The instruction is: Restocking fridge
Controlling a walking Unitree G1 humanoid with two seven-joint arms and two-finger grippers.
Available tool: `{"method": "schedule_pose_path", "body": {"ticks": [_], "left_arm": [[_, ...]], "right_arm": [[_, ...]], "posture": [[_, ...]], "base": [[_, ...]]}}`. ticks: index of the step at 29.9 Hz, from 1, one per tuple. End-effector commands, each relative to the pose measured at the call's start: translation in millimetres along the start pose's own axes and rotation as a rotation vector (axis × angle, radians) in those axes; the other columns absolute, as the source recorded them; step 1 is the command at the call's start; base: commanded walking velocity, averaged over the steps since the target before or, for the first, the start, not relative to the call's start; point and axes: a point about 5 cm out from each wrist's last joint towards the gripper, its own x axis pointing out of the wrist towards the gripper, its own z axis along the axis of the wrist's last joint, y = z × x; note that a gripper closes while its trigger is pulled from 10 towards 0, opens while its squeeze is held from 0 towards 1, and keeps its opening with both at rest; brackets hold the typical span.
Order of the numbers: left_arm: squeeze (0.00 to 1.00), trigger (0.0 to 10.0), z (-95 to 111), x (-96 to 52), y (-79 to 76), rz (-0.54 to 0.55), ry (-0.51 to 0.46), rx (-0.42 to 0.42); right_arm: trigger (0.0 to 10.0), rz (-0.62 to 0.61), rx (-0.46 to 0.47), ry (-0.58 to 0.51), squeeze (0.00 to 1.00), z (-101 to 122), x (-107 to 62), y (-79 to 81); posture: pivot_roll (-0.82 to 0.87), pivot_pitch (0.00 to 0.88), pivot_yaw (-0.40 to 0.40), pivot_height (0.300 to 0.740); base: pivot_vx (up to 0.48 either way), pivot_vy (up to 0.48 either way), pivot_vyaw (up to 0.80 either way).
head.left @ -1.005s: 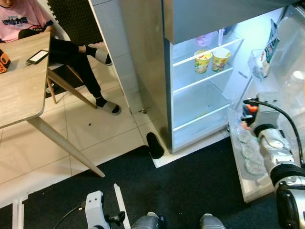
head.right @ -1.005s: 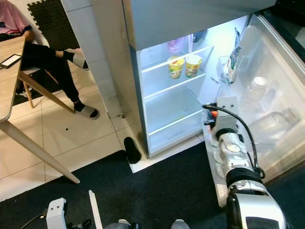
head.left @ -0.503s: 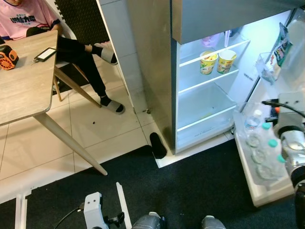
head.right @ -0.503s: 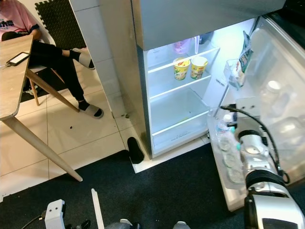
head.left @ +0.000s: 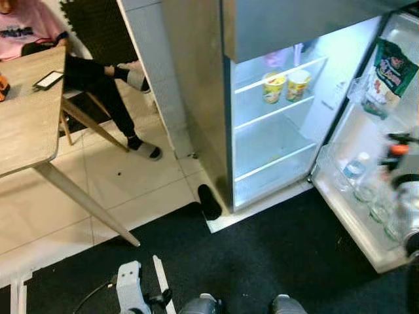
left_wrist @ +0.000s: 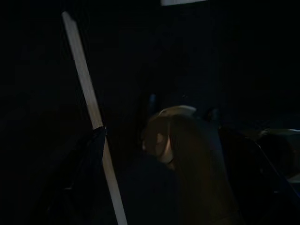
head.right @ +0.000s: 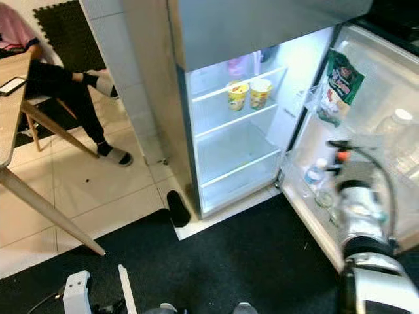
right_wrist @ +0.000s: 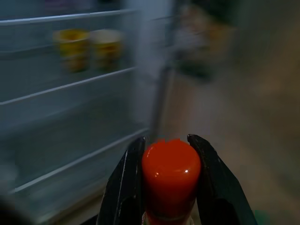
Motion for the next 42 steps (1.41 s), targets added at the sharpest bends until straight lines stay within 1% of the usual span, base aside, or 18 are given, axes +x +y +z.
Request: {"method": "schedule_pose_path", "body": {"ticks": [1,4,6,7,9,10,12,14,15,17,19,22,23,25,26,29,33,42], "left_arm": [[0.00,10.0,-11,-4.6,5.1,0.021,0.038,0.003],[0.00,10.0,-11,-3.6,3.4,0.021,0.041,0.005],[0.00,10.0,-11,-3.6,3.4,0.021,0.041,0.005],[0.00,10.0,-11,-3.3,3.0,0.020,0.041,0.005],[0.00,10.0,-11,-2.2,1.1,0.017,0.048,0.008],[0.00,10.0,-11,-2.2,1.1,0.017,0.048,0.008],[0.00,10.0,-11,-1.4,-0.3,0.015,0.052,0.014],[0.00,10.0,-11,-1.3,-0.4,0.015,0.053,0.015],[0.00,10.0,-11,-1.3,-0.4,0.015,0.053,0.015],[0.00,10.0,-10,-0.5,-1.2,0.016,0.052,0.016],[0.00,10.0,-10,-0.5,-1.2,0.016,0.052,0.016],[0.00,10.0,-7,1.3,-3.6,0.014,0.051,0.019],[0.00,10.0,-7,1.3,-3.6,0.014,0.051,0.019],[0.00,10.0,-7,2.2,-5.0,0.014,0.052,0.020],[0.00,10.0,-7,2.2,-5.0,0.014,0.052,0.020],[0.00,10.0,-6,3.3,-6.6,0.012,0.053,0.026],[0.00,10.0,-5,3.9,-7.1,0.013,0.054,0.031],[0.00,10.0,-5,3.2,-5.3,0.022,0.060,0.034]], "right_arm": [[10.0,0.030,0.026,0.001,0.00,-3,-1.0,3.7],[10.0,0.106,0.078,0.064,0.00,-22,-4.2,27.8],[10.0,0.106,0.078,0.064,0.00,-22,-4.2,27.8],[10.0,0.122,0.093,0.080,0.00,-27,-5.3,33.2],[10.0,0.197,0.110,0.122,0.00,-40,-9.5,53.3],[10.0,0.197,0.110,0.122,0.00,-40,-9.5,53.3],[10.0,0.260,0.120,0.141,0.00,-47,-12.8,68.0],[10.0,0.277,0.123,0.143,0.00,-48,-13.7,71.5],[10.0,0.277,0.123,0.143,0.00,-48,-13.7,71.5],[10.0,0.350,0.113,0.157,0.00,-52,-16.7,89.0],[10.0,0.350,0.113,0.157,0.00,-52,-16.7,89.0],[10.0,0.460,0.078,0.174,0.00,-58,-23.3,119.6],[10.0,0.460,0.078,0.174,0.00,-58,-23.3,119.6],[10.0,0.517,0.055,0.181,0.00,-61,-27.8,136.1],[10.0,0.517,0.055,0.181,0.00,-61,-27.8,136.1],[10.0,0.595,0.028,0.183,0.00,-63,-34.2,155.9],[10.0,0.663,0.001,0.181,0.00,-64,-39.1,168.5],[10.0,0.763,-0.036,0.176,0.00,-68,-48.6,186.4]], "posture": [[-0.04,0.095,0.071,0.740],[-0.04,0.084,0.066,0.740],[-0.04,0.084,0.066,0.740],[-0.04,0.084,0.066,0.740],[-0.04,0.074,0.066,0.740],[-0.04,0.074,0.066,0.740],[-0.03,0.065,0.063,0.740],[-0.03,0.065,0.063,0.740],[-0.03,0.065,0.063,0.740],[-0.04,0.043,0.062,0.740],[-0.04,0.043,0.062,0.740],[-0.04,0.029,0.062,0.740],[-0.04,0.029,0.062,0.740],[-0.04,0.019,0.062,0.740],[-0.04,0.019,0.062,0.740],[-0.04,0.007,0.063,0.740],[-0.03,0.001,0.062,0.740],[-0.03,0.000,0.069,0.740]], "base": [[0.000,0.000,0.00],[0.000,0.000,-0.25],[0.000,0.000,-0.76],[0.000,0.000,-0.76],[0.000,0.000,-0.77],[0.000,0.000,-0.77],[0.000,0.000,-0.77],[0.000,0.000,-0.77],[0.000,0.000,-0.76],[0.000,0.000,-0.77],[0.000,0.000,-0.77],[0.000,0.000,-0.77],[0.000,0.000,-0.77],[0.000,0.000,-0.77],[0.000,0.000,-0.77],[0.000,0.000,-0.76],[0.000,0.000,-0.76],[0.000,0.000,-0.77]]}}
